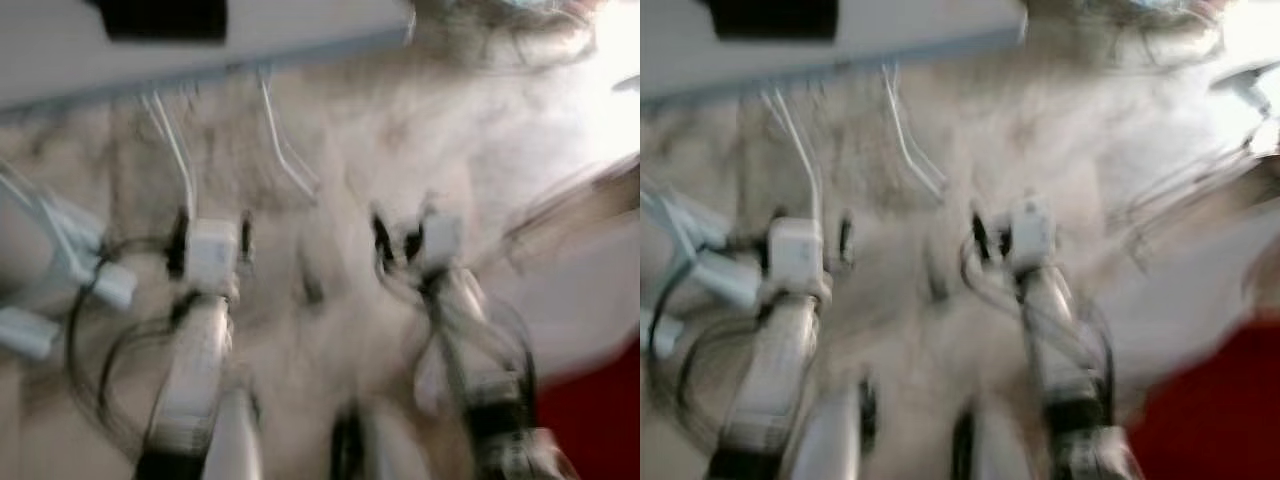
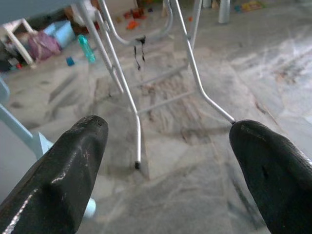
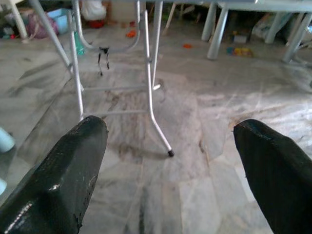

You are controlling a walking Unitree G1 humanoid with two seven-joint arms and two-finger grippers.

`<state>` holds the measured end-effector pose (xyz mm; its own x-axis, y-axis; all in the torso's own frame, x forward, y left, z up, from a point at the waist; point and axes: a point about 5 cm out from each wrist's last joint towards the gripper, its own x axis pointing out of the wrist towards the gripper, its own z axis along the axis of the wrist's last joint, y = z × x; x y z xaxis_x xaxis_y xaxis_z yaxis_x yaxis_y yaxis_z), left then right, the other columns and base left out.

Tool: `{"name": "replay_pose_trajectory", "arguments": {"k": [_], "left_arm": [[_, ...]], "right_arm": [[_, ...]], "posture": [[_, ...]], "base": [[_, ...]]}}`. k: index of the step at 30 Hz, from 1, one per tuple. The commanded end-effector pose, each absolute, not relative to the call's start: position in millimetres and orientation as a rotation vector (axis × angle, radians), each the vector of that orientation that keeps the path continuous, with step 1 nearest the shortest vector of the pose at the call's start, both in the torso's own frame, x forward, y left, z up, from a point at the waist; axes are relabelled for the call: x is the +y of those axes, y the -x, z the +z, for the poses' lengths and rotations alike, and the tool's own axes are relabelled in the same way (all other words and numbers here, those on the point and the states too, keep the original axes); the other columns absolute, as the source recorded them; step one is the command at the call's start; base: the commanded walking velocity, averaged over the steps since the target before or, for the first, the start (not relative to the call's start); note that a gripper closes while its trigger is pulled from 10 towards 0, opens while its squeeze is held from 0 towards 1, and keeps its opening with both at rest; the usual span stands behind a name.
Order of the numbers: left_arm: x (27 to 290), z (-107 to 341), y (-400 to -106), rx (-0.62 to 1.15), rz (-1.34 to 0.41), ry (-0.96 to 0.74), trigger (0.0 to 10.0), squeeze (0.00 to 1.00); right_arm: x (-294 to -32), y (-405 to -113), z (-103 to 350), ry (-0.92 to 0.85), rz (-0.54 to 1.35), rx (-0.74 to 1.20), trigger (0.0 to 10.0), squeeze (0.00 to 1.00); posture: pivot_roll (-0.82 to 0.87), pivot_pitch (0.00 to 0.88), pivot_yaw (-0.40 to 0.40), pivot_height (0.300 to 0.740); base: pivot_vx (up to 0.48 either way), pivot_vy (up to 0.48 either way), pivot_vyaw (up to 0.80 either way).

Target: Hang hanger

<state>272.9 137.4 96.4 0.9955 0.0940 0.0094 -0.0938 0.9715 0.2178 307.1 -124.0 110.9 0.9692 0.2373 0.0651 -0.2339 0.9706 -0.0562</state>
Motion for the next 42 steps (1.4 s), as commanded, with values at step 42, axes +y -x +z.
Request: {"name": "replay_pose_trajectory", "arguments": {"k": [42], "left_arm": [[140,110,-317,-0.131,0.007,-0.328,10.0,0.0]], "right_arm": [[-175,-303,89,0.008,-0.05,-0.081,10.0,0.0]], "posture": [[-0.03,0.078,0.052,0.74]], "base": [[0.0,0.381,0.02]]}}
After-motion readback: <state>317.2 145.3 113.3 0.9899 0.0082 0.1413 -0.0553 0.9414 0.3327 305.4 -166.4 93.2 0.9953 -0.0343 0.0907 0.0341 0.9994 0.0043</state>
